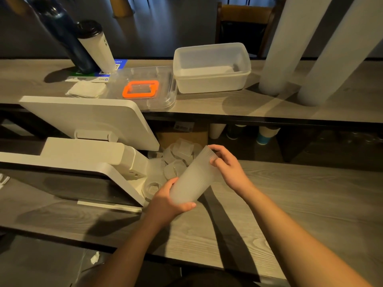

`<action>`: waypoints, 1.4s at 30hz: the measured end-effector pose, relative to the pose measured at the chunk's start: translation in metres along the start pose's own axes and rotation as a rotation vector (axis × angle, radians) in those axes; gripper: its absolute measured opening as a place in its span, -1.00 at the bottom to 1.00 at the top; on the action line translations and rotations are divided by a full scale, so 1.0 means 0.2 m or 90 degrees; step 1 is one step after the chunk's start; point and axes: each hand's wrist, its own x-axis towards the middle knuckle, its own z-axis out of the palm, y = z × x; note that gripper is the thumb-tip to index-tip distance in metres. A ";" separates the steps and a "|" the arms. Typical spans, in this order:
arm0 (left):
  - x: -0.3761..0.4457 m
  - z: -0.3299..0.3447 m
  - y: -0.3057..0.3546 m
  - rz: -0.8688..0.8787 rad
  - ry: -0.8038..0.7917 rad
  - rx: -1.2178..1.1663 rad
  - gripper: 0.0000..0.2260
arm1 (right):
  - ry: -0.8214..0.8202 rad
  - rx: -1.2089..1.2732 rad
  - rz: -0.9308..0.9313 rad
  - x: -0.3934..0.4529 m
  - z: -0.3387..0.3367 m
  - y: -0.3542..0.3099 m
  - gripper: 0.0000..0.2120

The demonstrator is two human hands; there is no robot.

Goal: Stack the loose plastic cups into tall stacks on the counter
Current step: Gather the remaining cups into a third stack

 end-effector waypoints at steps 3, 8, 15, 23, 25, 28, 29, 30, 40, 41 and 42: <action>0.00 0.00 0.00 0.013 0.005 0.015 -0.18 | 0.003 -0.021 0.003 0.01 -0.01 0.01 -0.73; 0.00 0.02 0.04 0.020 0.007 0.023 -0.20 | -0.035 -0.058 0.030 -0.01 0.03 0.02 -0.60; 0.01 0.03 0.05 -0.039 0.026 -0.101 -0.19 | -0.079 -0.009 0.058 -0.01 0.08 -0.01 -0.43; 0.07 -0.04 0.03 -0.115 0.159 -0.258 -0.20 | 0.057 -0.139 0.088 0.22 0.12 0.12 -0.42; 0.07 -0.04 0.03 -0.115 0.173 -0.270 -0.22 | 0.042 -0.190 0.080 0.29 0.14 0.15 -0.40; 0.09 -0.06 0.02 -0.111 0.189 -0.284 -0.17 | 0.022 -0.270 0.048 0.39 0.19 0.16 -0.36; 0.09 -0.06 0.02 -0.113 0.196 -0.297 -0.21 | 0.017 -0.303 0.034 0.42 0.20 0.17 -0.34; 0.10 -0.06 0.01 -0.120 0.198 -0.307 -0.29 | 0.010 -0.339 0.020 0.44 0.23 0.17 -0.32; 0.11 -0.09 -0.05 -0.132 0.191 -0.376 -0.32 | -0.038 -0.520 -0.035 0.60 0.38 0.23 -0.28; 0.11 -0.08 -0.06 -0.134 0.188 -0.378 -0.29 | -0.040 -0.522 -0.029 0.60 0.38 0.23 -0.29; 0.11 -0.08 -0.06 -0.135 0.185 -0.382 -0.27 | -0.041 -0.524 -0.024 0.61 0.39 0.23 -0.30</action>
